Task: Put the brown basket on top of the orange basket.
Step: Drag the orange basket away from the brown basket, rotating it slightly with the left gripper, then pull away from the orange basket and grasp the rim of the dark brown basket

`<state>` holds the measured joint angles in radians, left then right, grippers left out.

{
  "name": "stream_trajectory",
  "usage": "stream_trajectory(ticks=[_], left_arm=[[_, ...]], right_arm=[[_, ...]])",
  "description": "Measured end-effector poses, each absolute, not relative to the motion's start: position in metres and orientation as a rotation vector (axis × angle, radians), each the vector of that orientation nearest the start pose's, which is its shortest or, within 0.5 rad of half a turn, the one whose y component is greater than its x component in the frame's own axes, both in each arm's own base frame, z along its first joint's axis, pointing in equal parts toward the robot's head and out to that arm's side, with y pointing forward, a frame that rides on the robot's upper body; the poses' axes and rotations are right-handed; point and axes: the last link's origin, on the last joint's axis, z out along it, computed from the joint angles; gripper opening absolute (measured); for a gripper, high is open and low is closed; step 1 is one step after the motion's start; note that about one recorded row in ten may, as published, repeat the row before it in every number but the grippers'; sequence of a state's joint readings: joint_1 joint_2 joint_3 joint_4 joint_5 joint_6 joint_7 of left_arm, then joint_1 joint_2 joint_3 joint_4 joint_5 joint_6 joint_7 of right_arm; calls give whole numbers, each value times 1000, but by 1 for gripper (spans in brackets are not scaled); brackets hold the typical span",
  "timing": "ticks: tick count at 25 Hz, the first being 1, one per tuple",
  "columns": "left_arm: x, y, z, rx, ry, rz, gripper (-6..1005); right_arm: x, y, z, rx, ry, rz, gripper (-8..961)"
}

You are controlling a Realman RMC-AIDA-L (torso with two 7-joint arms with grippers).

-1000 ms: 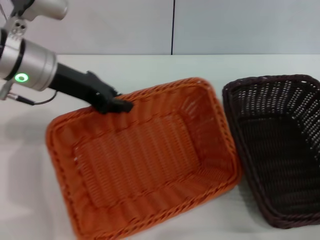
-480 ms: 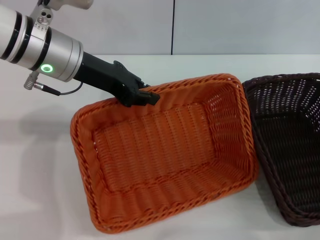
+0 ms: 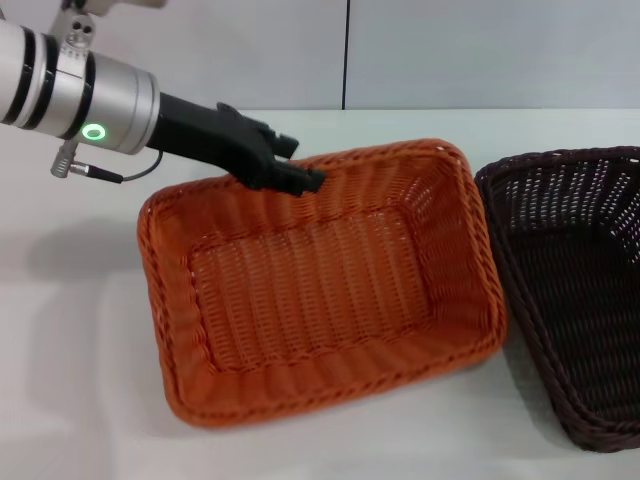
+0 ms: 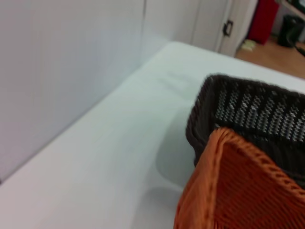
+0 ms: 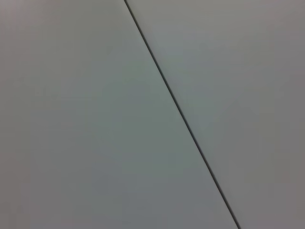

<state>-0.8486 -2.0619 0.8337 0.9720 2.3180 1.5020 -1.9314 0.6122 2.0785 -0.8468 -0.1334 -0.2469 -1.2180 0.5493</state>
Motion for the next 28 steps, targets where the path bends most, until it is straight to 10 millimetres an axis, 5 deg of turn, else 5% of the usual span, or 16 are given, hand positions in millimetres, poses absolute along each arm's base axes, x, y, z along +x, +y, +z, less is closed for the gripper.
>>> stream_trajectory(ticks=[6,12,20,28], left_arm=[[-155,420,52,-2625,-549,-492,710],[-161,405,77,-2493,-490,-818,847],[-178,378,86,-2363,-471,-1090,847],[-196,365,82,-2332,-531,-1144,847]], right_arm=[[304,392,73,-1200,646,1117,501],[296,396,75,-1253,597,1120,501],[262,421,106,-1579,526,1148,501],[236,468,165,-2018,533,783,501]])
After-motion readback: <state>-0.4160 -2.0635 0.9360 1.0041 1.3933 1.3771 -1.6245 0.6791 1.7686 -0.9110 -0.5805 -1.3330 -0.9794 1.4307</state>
